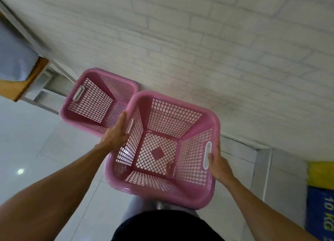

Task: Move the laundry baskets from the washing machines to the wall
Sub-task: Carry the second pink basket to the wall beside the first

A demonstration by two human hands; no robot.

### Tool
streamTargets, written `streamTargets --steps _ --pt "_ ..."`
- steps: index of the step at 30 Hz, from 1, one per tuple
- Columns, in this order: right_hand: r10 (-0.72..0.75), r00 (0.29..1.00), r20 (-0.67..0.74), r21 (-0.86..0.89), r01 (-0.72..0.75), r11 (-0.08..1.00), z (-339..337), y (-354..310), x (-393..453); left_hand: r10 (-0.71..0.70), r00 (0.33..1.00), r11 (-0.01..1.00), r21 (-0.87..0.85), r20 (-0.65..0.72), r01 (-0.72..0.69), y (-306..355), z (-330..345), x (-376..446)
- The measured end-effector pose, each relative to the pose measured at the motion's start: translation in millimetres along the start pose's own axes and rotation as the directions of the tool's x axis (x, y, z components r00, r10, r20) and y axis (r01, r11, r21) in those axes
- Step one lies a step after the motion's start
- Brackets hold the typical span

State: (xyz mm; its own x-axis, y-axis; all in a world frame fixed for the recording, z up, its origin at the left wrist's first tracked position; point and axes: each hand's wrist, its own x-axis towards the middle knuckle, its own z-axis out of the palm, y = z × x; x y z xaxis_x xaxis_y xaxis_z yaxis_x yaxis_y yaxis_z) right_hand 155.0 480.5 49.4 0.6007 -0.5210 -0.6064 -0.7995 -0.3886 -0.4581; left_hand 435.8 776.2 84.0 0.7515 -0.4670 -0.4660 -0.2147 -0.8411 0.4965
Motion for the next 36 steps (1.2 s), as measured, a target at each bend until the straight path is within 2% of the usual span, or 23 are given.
streamTargets --steps 3,6,9,15,20,24,28,31,33,36 --pt "0.014 0.999 0.035 0.011 -0.014 1.0 7.7 -3.4 26.2 -0.118 0.989 0.992 -0.041 0.091 0.122 -12.1 6.1 31.8" --pt "0.053 0.998 0.032 -0.018 -0.053 0.998 18.7 -5.0 49.0 -0.27 0.948 0.949 -0.118 0.17 0.292 -20.9 16.8 65.9" --pt "0.111 0.994 -0.007 -0.07 -0.111 0.991 31.2 -0.9 72.5 -0.351 0.923 0.924 -0.102 0.159 0.369 -22.9 35.2 97.0" --pt "0.199 0.98 -0.025 -0.067 -0.2 0.977 59.6 5.4 129.3 -0.36 0.924 0.931 -0.009 0.129 0.365 -34.8 67.5 165.4" --pt "0.172 0.985 -0.024 0.002 -0.172 0.985 82.3 11.9 182.0 -0.347 0.934 0.937 -0.01 0.087 0.349 -56.5 92.8 212.9" --pt "0.231 0.973 -0.019 0.065 -0.229 0.971 92.1 12.9 209.6 -0.381 0.92 0.922 -0.042 0.088 0.386 -69.3 119.5 230.5" --pt "0.23 0.969 -0.094 -0.065 -0.237 0.969 116.7 16.3 220.4 -0.384 0.923 0.923 0.019 -0.001 0.384 -82.3 134.7 240.7" --pt "0.239 0.962 -0.13 -0.049 -0.246 0.968 130.0 16.6 220.8 -0.362 0.932 0.932 0.017 -0.022 0.362 -86.7 132.0 250.5" --pt "0.261 0.959 -0.109 0.0 -0.263 0.965 133.4 19.4 223.4 -0.338 0.941 0.94 0.036 -0.012 0.338 -84.9 128.0 254.4" --pt "0.297 0.955 -0.006 0.112 -0.295 0.949 123.0 17.4 226.5 -0.317 0.948 0.947 0.073 0.044 0.313 -73.7 125.5 251.3"
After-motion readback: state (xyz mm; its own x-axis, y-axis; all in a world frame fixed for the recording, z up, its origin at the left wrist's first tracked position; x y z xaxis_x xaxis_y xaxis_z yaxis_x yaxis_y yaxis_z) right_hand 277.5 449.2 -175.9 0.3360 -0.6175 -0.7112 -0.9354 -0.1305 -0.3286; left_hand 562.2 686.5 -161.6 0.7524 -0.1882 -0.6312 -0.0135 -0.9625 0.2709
